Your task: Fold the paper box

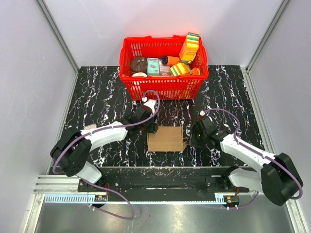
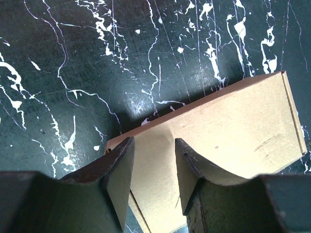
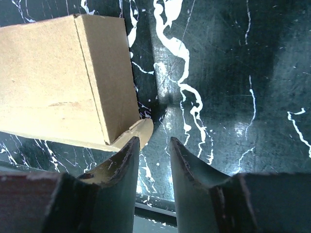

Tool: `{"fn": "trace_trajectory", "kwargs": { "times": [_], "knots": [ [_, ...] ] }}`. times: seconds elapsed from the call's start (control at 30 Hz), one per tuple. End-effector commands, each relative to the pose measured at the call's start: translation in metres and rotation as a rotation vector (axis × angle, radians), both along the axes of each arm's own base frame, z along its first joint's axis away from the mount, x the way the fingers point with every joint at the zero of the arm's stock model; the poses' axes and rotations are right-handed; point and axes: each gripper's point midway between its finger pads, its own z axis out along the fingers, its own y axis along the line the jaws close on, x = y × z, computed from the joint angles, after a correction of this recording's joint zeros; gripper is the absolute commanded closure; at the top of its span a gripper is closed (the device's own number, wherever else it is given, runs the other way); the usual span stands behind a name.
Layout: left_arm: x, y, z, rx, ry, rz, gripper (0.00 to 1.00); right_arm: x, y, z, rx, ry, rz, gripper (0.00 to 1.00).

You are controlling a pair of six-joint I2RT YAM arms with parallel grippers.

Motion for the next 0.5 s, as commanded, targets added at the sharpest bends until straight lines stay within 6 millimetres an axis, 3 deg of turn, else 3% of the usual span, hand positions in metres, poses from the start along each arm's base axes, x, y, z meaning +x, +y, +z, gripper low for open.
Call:
{"fn": "trace_trajectory", "kwargs": {
  "times": [0.0,0.23,0.47],
  "knots": [
    [-0.016,0.012,-0.012,0.057,0.068,-0.006,0.57,0.012,-0.011,0.016,-0.044,-0.069,-0.039,0.62],
    [-0.018,0.013,-0.018,0.069,0.086,-0.014,0.57,0.008,-0.014,0.000,-0.087,-0.009,-0.038,0.62],
    [-0.027,0.018,-0.027,0.072,0.119,-0.007,0.57,0.006,-0.002,-0.008,-0.040,0.013,-0.002,0.62]
  ]
}}
